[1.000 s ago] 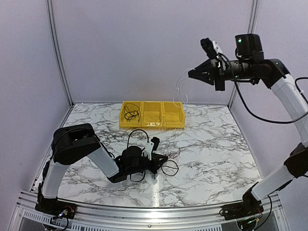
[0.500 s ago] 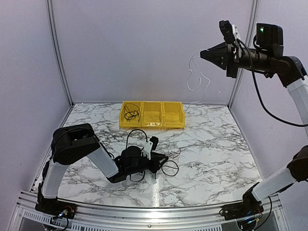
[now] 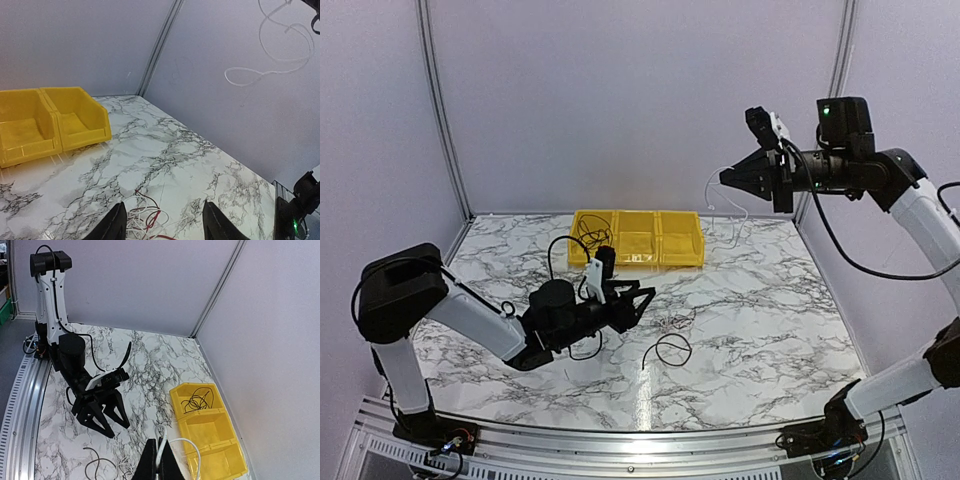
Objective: Untangle the cables
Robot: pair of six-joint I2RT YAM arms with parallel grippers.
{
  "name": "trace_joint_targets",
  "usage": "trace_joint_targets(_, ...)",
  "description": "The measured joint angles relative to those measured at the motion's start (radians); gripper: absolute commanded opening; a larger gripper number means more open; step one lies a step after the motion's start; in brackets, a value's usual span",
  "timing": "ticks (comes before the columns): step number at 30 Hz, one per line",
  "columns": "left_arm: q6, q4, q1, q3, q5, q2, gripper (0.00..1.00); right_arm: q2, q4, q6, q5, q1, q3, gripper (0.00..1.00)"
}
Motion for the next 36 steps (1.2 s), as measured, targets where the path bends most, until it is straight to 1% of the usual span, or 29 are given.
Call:
trace_joint_targets(5,0.012,-0.106,0.0,-0.042,-0.098,-0.123,0.54,0.001,0.042,0.019,-0.023,0.0,-0.094,0.0)
trace_joint_targets(9,0.029,-0.275,0.0,-0.062,-0.225,-0.247,0.54,0.015,0.083,0.042,-0.033,0.0,-0.133,0.0)
trace_joint_targets(11,0.033,-0.341,0.0,-0.08,-0.287,-0.3,0.49,0.033,0.11,0.058,-0.033,0.0,-0.143,0.0)
trace_joint_targets(12,0.027,-0.371,0.0,-0.097,-0.322,-0.33,0.45,0.045,0.126,0.067,-0.032,0.0,-0.145,0.0)
trace_joint_targets(14,-0.002,-0.411,0.0,-0.135,-0.379,-0.376,0.33,0.079,0.161,0.086,-0.027,0.0,-0.145,0.0)
trace_joint_targets(16,-0.055,-0.44,0.0,-0.185,-0.433,-0.412,0.14,0.12,0.196,0.103,-0.012,0.0,-0.145,0.0)
trace_joint_targets(17,-0.086,-0.451,0.0,-0.209,-0.454,-0.421,0.01,0.145,0.213,0.111,-0.004,0.0,-0.144,0.0)
trace_joint_targets(20,-0.164,-0.486,0.0,-0.26,-0.488,-0.418,0.0,0.224,0.254,0.129,0.03,-0.001,-0.13,0.0)
trace_joint_targets(24,-0.235,-0.517,0.0,-0.283,-0.51,-0.386,0.0,0.333,0.317,0.152,0.073,-0.001,-0.089,0.0)
trace_joint_targets(28,-0.27,-0.553,-0.013,-0.291,-0.559,-0.393,0.0,0.448,0.371,0.179,0.104,-0.001,-0.007,0.0)
trace_joint_targets(30,-0.274,-0.577,-0.034,-0.29,-0.602,-0.408,0.0,0.513,0.394,0.19,0.12,-0.001,0.048,0.0)
trace_joint_targets(33,-0.261,-0.629,-0.095,-0.277,-0.679,-0.434,0.02,0.617,0.416,0.204,0.136,-0.001,0.141,0.0)
trace_joint_targets(36,-0.237,-0.668,-0.153,-0.256,-0.733,-0.449,0.02,0.727,0.425,0.212,0.149,-0.001,0.245,0.0)
